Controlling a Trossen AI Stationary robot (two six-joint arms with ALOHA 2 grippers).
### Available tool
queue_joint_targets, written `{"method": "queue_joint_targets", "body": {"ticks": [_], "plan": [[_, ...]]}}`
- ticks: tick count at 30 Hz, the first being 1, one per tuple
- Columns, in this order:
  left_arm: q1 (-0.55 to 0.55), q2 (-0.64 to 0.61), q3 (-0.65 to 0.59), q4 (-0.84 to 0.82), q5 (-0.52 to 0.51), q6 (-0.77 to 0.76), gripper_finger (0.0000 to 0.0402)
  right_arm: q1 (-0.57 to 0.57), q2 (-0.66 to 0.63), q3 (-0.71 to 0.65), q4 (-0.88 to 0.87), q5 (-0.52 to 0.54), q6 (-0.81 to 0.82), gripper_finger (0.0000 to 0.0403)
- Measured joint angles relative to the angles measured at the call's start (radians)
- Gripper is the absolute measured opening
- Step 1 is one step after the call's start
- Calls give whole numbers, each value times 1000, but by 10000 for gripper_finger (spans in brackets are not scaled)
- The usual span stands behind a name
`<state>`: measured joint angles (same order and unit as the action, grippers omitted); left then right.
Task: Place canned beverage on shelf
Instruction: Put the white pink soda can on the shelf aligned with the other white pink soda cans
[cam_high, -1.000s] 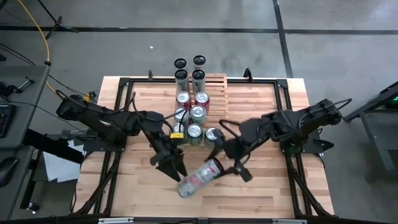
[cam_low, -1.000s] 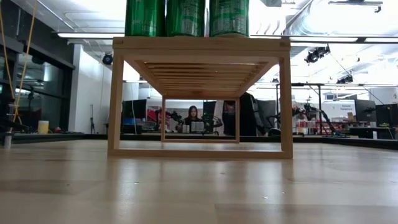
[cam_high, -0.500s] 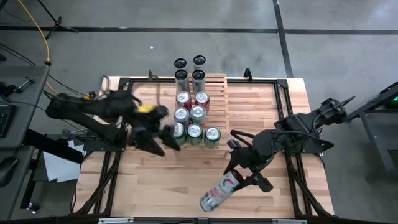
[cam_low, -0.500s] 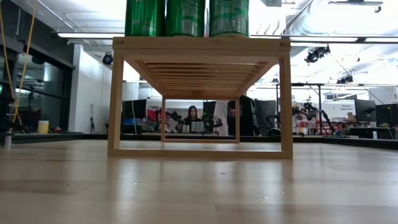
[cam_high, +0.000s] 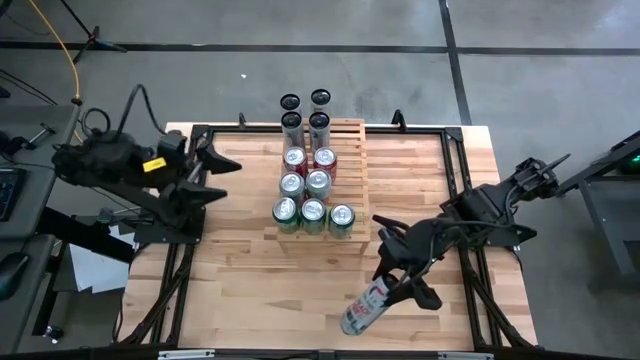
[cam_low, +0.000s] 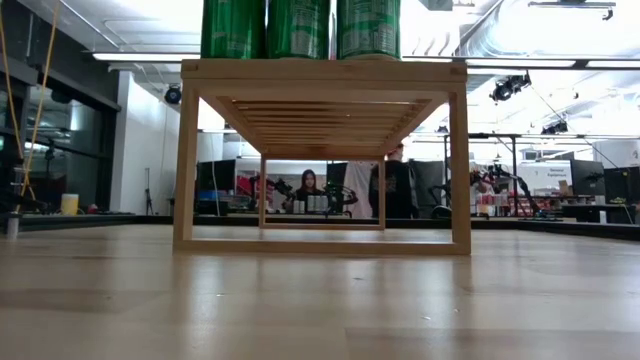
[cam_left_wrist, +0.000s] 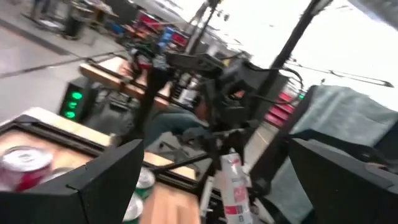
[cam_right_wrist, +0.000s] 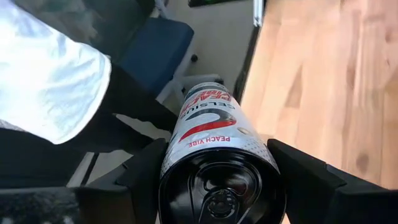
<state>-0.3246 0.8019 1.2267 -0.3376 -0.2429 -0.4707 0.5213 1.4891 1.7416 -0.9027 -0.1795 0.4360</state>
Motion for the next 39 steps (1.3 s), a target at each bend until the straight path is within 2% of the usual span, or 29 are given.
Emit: {"method": "queue_joint_targets", "body": {"ticks": [6,11,16,39], "plan": [[-11,-91,-175,31,-83,-60,392,3,0,0,-38,3,10,241],[-11,-139,-347,213,-84,-126,392,3,0,0,-43,3,10,241],[-11,-163,-461,369,-84,-154,392,3,0,0,-44,3,12,241],[-11,-160,-478,388,-108,-180,392,3,0,0,-64,6,38,241]]}}
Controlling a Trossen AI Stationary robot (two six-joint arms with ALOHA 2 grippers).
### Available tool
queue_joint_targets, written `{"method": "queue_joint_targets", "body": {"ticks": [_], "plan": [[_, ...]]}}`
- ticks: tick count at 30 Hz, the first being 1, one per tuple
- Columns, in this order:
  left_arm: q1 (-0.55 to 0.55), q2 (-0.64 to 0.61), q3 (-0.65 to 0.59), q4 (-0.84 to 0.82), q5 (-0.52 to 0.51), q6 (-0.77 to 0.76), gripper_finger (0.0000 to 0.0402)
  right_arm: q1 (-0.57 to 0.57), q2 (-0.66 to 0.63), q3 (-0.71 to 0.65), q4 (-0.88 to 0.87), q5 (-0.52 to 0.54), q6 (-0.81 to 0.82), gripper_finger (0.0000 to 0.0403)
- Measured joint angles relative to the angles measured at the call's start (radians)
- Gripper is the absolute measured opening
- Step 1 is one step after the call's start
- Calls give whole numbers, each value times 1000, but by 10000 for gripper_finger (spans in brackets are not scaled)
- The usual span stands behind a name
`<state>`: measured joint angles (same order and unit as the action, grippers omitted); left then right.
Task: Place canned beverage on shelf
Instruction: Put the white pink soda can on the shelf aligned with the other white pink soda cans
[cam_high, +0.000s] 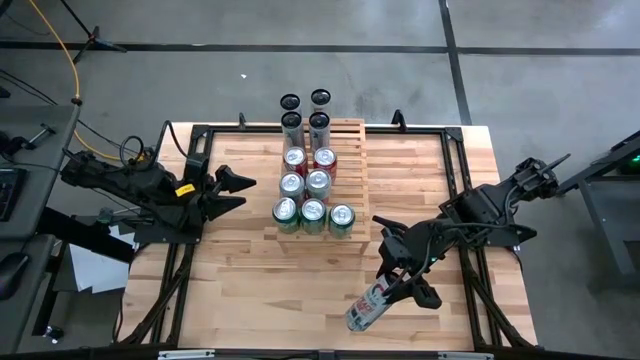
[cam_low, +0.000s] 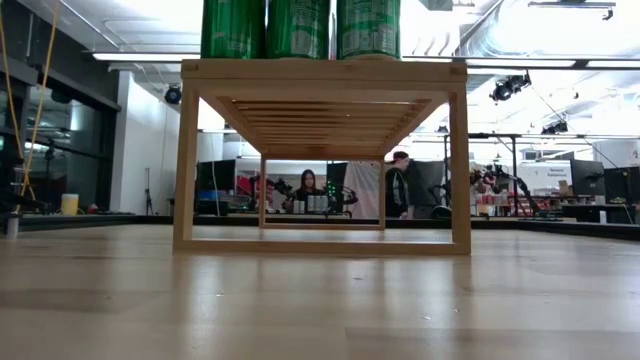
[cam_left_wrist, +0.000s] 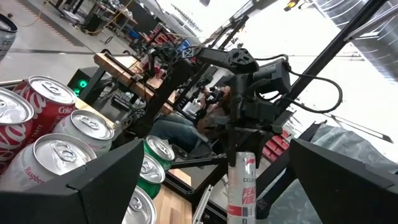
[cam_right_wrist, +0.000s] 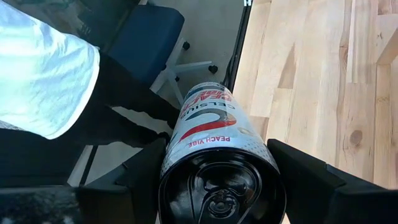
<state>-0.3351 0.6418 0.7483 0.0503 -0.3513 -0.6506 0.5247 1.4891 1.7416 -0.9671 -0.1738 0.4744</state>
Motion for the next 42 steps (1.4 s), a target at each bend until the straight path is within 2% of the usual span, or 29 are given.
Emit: {"method": "queue_joint_targets", "body": {"ticks": [42], "plan": [[0,0,1,-24,0,16,392,0,1,0,-77,-1,50,241]]}}
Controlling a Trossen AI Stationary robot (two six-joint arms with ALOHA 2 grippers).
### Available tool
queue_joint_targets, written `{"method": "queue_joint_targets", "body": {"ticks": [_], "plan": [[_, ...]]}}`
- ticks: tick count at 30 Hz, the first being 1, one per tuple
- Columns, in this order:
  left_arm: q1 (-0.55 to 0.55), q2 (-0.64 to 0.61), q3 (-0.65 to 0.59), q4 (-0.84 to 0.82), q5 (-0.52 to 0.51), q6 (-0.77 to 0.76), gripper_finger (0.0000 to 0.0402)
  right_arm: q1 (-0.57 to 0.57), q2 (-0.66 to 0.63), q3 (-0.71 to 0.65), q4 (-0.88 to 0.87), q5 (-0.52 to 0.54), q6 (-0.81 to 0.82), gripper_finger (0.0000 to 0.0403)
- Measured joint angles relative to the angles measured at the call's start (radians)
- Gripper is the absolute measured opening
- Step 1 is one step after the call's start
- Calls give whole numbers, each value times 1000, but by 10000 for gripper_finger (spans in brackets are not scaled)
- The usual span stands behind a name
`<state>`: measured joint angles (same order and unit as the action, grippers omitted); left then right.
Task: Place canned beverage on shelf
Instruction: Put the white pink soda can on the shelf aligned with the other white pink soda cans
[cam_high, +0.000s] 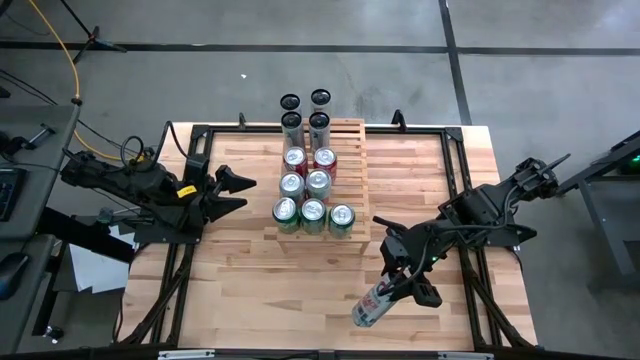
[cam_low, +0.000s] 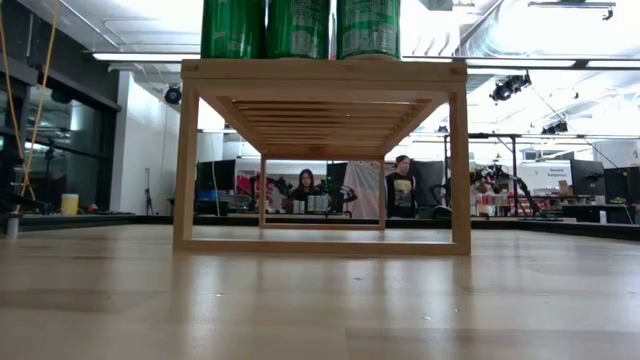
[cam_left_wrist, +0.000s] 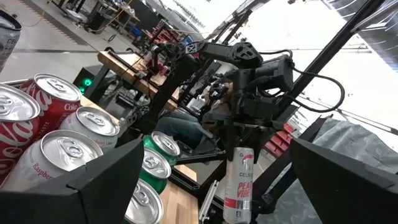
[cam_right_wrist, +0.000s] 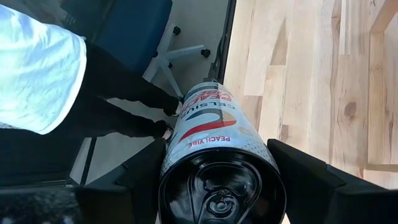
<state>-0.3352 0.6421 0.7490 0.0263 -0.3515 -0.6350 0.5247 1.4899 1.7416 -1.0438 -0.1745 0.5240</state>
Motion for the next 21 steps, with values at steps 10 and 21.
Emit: {"method": "queue_joint_targets", "body": {"ticks": [10,21], "plan": [[0,0,0,-1,0,0,392,0,0,0,-18,0,0,241],[0,0,0,-1,0,1,392,0,0,0,-22,0,-5,241]]}}
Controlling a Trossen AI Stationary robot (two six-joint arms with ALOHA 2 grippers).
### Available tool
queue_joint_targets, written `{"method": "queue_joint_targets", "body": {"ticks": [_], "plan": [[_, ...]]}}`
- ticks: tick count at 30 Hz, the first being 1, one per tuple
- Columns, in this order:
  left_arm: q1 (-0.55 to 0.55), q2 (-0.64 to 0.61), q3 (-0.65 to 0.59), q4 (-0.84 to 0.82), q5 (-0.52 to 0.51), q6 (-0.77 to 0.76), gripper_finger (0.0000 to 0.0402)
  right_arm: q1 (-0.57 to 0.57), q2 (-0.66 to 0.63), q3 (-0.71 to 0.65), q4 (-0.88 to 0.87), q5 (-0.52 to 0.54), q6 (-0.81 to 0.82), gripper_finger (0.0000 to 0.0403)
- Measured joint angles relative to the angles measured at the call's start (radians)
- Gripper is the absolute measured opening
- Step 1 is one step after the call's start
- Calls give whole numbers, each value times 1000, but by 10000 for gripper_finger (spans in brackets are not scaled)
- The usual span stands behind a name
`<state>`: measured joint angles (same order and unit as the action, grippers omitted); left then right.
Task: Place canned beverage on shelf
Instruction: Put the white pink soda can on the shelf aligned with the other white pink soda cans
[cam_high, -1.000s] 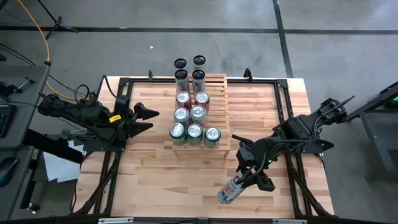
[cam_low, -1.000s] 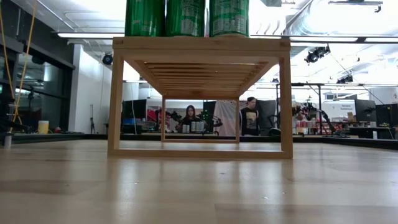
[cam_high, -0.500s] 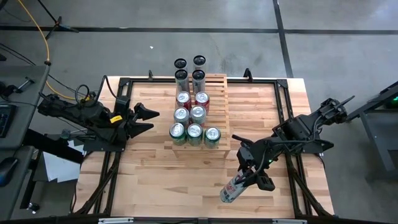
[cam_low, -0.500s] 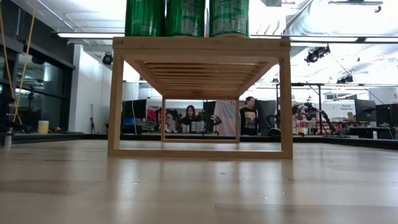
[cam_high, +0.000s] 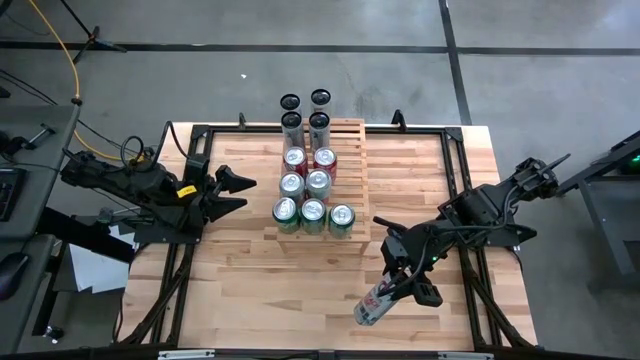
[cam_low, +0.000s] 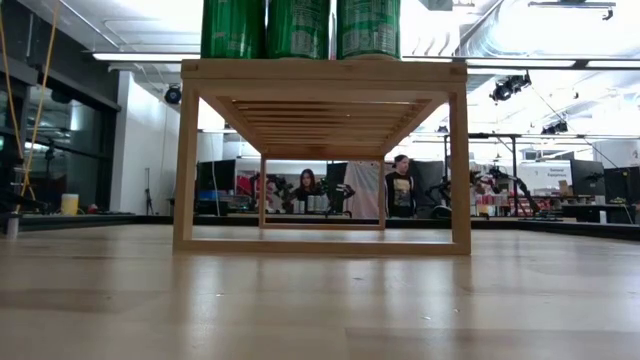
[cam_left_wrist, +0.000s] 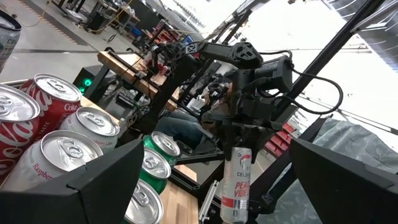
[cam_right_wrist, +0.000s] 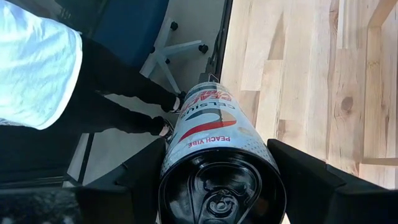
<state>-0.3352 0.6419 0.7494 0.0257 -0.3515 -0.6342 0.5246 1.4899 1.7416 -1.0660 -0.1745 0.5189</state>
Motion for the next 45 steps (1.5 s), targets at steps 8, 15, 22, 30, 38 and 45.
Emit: {"method": "queue_joint_targets", "body": {"ticks": [8,15,22,30,38,45], "plan": [[0,0,0,0,0,3,392,0,0,0,-13,2,5,241],[0,0,0,-1,0,20,392,0,0,0,-14,2,5,241],[1,16,0,-5,-2,77,392,0,0,0,-14,2,5,241],[1,49,0,-5,-31,108,392,0,0,0,-22,4,38,241],[20,72,0,-3,-66,193,392,-8,-5,0,-176,44,119,241],[46,2,0,56,-73,248,392,-52,-86,0,-316,239,219,241]]}}
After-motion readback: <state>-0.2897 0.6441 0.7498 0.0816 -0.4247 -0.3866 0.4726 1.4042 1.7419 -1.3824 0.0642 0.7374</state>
